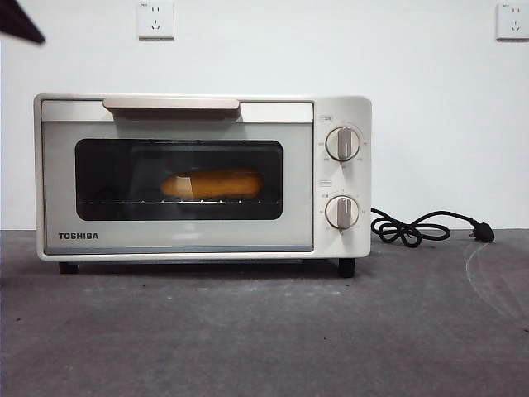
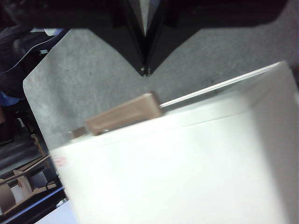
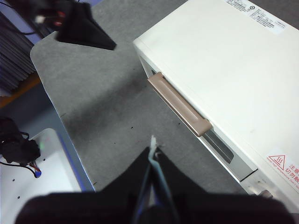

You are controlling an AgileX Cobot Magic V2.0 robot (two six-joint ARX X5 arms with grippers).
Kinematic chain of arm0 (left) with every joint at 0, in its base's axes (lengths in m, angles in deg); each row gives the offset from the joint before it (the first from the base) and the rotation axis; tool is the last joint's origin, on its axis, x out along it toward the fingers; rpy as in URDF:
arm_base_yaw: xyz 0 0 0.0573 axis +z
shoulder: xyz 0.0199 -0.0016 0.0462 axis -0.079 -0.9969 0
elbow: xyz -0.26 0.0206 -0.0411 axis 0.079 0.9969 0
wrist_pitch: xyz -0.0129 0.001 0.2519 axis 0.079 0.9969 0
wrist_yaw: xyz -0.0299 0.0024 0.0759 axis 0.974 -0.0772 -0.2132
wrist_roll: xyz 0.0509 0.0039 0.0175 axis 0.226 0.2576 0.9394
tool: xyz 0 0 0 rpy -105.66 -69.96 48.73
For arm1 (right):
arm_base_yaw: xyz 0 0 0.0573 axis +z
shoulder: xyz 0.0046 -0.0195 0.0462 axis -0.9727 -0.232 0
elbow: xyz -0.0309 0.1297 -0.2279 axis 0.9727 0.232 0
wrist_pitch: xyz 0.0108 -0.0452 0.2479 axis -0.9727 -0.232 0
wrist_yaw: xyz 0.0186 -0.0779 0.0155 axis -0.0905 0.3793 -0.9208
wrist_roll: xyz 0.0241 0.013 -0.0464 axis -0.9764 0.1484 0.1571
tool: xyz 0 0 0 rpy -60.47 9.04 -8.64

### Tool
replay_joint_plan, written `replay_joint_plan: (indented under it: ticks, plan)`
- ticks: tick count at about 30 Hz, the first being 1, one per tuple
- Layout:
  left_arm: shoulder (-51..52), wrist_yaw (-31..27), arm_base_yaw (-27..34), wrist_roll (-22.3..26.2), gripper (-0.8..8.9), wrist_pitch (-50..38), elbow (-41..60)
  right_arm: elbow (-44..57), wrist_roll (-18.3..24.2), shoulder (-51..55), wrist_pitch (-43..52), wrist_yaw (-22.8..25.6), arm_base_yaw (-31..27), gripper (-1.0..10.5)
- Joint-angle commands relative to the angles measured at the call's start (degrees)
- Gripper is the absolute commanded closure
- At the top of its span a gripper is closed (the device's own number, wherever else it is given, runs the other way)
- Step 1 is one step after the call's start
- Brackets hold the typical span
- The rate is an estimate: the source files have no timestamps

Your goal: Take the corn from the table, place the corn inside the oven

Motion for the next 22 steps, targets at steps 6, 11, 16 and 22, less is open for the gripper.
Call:
replay_joint_plan:
  ticks: [6, 11, 16, 22]
  plan:
    - [14.19, -0.46, -2.23, -2.25, 8.21, -0.02, 0.13, 0.68, -0.39, -0.13, -1.42, 1.97, 0.07, 9.5]
    - [23.87, -2.27, -2.97, -4.83, 8.21, -0.2, 0.13, 2.1, -0.39, -0.13, -1.44, 1.95, 0.07, 9.5]
    - [31.47, -6.4, -2.99, -6.64, 8.21, 0.22, 0.13, 6.12, -0.39, -0.11, -1.44, 1.99, 0.07, 9.5]
    - [35.82, -6.43, -2.99, -6.78, 8.21, 3.41, 0.13, 12.17, 0.52, 0.66, -1.42, 2.47, 0.07, 9.5]
